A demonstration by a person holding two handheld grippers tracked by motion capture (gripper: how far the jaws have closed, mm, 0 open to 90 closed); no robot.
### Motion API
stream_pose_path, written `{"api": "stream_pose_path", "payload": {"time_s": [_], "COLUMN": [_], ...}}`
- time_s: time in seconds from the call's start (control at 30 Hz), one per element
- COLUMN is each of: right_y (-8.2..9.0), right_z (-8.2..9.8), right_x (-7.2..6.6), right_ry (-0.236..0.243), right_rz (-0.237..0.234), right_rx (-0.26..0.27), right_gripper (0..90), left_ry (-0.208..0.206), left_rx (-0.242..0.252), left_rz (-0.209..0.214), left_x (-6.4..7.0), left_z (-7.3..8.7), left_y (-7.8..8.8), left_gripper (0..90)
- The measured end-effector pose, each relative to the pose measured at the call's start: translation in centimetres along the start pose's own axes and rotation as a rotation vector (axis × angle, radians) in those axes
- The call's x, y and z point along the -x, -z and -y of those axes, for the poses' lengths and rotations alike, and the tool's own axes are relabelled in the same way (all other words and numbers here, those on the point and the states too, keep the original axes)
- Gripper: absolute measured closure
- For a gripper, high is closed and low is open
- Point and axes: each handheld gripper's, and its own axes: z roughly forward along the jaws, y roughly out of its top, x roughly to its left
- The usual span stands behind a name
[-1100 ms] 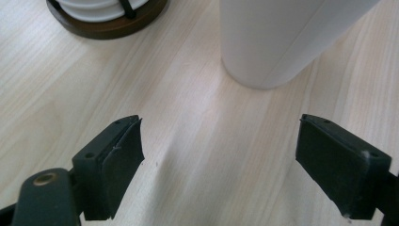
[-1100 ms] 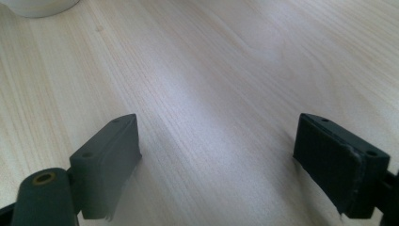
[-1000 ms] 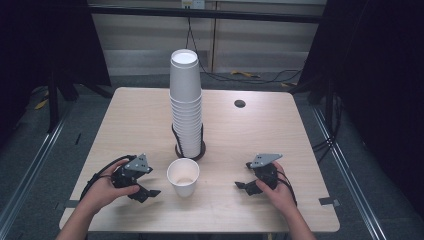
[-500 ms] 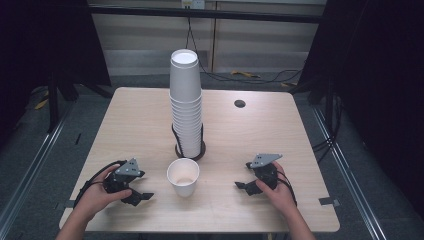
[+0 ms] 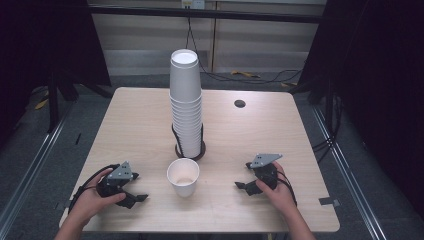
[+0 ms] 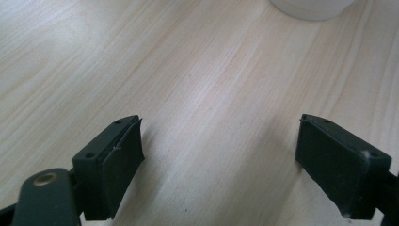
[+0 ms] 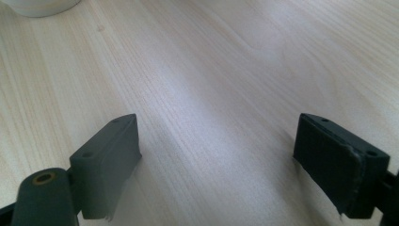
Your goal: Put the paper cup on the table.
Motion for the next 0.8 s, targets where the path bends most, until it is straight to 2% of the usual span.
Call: {"api": "stream_pose_path", "payload": {"time_s": [0.37,0.53,0.6,0.8], "right_y": [0.00,0.00,0.00,0.00], "right_z": [0.00,0.00,0.00,0.01], "right_x": [-0.01,-0.01,-0.01,-0.01], "right_ry": [0.002,0.003,0.002,0.003], "right_rz": [-0.001,-0.001,-0.001,-0.001], "right_rx": [0.000,0.001,0.000,0.001], "right_gripper": [14.2,14.2,14.2,14.2], "left_ry": [0.020,0.018,0.035,0.043], "left_rx": [0.084,0.081,0.077,0.076], "left_rz": [-0.028,-0.044,-0.040,-0.047], "left_x": [-0.16,-0.21,-0.16,-0.13], "left_z": [1.04,1.01,0.99,0.96], "left_y": [-0.21,-0.22,-0.29,-0.38], "left_gripper": [10.1,8.8,7.3,5.4]}}
